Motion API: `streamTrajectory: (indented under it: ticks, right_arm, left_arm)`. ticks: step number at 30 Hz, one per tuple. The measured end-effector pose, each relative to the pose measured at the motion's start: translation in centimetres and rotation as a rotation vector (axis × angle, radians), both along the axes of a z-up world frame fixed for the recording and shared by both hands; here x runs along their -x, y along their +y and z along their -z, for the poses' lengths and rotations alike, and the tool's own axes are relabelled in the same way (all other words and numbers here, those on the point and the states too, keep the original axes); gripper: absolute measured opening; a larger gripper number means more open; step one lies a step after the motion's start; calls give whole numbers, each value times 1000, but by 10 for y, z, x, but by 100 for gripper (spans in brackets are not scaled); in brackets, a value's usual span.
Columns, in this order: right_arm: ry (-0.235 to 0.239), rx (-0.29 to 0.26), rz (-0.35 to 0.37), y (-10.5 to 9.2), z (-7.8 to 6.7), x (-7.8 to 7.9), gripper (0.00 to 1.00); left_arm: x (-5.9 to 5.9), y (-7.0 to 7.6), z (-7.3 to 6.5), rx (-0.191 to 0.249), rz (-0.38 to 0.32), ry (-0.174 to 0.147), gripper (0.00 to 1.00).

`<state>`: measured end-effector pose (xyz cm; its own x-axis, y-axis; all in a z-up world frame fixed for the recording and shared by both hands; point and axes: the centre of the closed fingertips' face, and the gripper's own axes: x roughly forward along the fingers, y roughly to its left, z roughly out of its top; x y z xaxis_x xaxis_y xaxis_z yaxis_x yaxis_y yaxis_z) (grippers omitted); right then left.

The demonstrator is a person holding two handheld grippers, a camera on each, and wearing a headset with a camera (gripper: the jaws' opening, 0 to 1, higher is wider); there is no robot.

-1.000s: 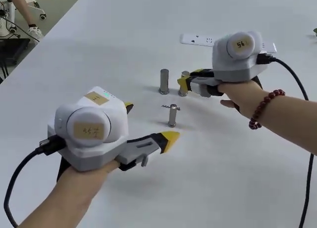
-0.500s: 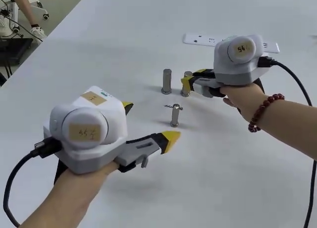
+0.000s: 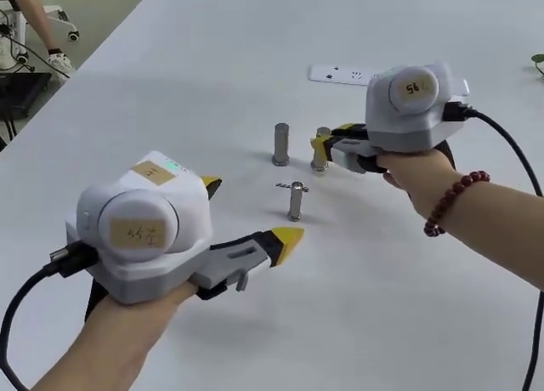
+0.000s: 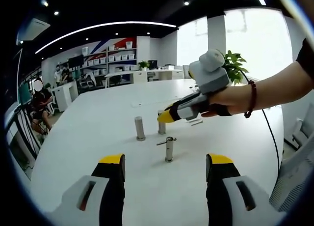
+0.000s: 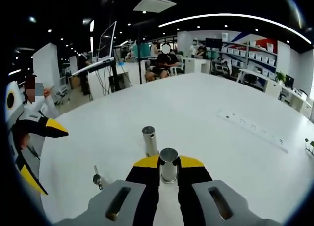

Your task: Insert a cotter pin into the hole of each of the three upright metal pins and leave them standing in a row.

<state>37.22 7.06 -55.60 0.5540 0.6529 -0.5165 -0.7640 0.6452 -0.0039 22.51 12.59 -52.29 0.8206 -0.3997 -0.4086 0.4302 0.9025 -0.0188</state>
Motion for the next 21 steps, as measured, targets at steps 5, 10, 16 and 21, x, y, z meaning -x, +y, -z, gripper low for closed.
streamTrajectory:
  ticks: [5,10,16,21]
  right_arm:
    - [-2,19,41,-12,-3,15,7]
    - [0,34,79,-23,-6,26,7]
    - [1,43,113,-34,-6,53,7]
    - [17,41,120,-39,-2,71,7]
  left_arm:
    - [4,0,-3,-6,3,-5,66]
    - [7,-3,-6,-8,13,-8,66]
    - [11,-6,-11,-9,22,-24,65]
    - [17,-8,-13,-11,26,-26,65]
